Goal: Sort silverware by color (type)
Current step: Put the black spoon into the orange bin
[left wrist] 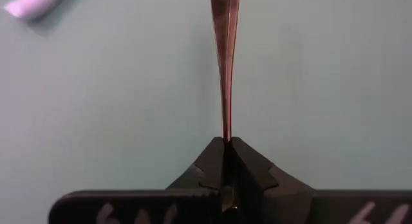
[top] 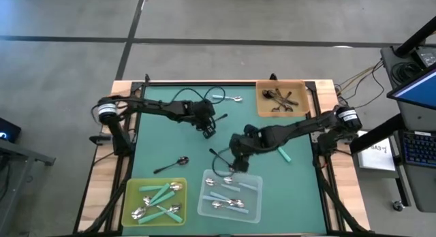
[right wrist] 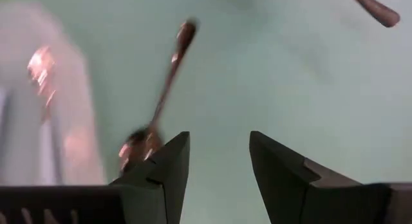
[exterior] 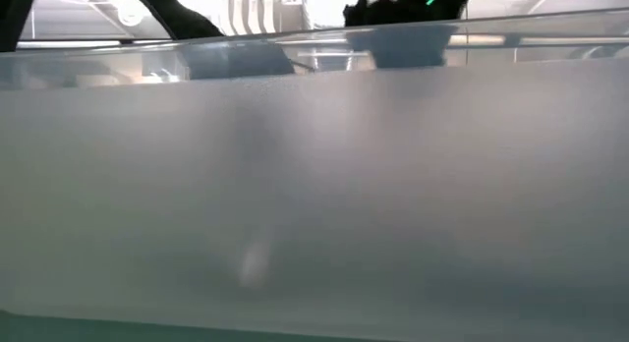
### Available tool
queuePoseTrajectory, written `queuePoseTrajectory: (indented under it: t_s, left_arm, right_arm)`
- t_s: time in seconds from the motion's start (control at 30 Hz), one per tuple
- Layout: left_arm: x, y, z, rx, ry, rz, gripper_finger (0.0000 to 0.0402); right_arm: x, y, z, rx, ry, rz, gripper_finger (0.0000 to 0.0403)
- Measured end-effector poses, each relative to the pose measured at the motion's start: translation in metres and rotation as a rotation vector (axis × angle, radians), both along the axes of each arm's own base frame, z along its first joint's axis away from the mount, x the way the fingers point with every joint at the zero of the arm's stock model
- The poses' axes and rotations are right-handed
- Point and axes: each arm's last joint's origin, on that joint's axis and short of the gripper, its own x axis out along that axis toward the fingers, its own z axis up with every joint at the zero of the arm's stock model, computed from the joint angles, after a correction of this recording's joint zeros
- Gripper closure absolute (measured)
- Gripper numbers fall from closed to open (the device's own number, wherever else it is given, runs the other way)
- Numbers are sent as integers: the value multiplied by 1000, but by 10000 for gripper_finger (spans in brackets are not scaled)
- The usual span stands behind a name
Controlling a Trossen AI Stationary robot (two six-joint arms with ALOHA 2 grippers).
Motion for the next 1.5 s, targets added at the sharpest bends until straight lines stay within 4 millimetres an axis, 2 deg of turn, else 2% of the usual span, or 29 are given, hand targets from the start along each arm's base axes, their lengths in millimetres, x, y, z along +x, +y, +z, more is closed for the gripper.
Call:
queuePoseTrajectory:
  t_s: [0.17, 0.33, 0.47, 0.63, 0.9, 1.3, 1.5]
  left_arm:
    - [-20, -19, 7, 0, -100, 11, 401]
    - [-43, -36, 10, -11, -316, 117, 401]
    - [-58, -49, 14, 12, -507, 196, 401]
    - [-74, -57, 8, 22, -571, 282, 401]
    - [-70, -68, 18, -2, -707, 250, 402]
    - [-46, -81, 24, 62, -717, 252, 401]
    - [-43, -82, 22, 72, -710, 259, 401]
  right_arm:
    - [14, -38, -6, 37, -162, -99, 250]
    - [26, -71, -13, 181, -419, -185, 250]
    - [28, -84, -22, 329, -611, -217, 250]
    - [26, -92, -22, 391, -785, -252, 250]
    - [26, -103, -20, 308, -816, -386, 250]
    - [27, -108, -15, 264, -848, -447, 250]
    - [26, -112, -15, 261, -847, -461, 250]
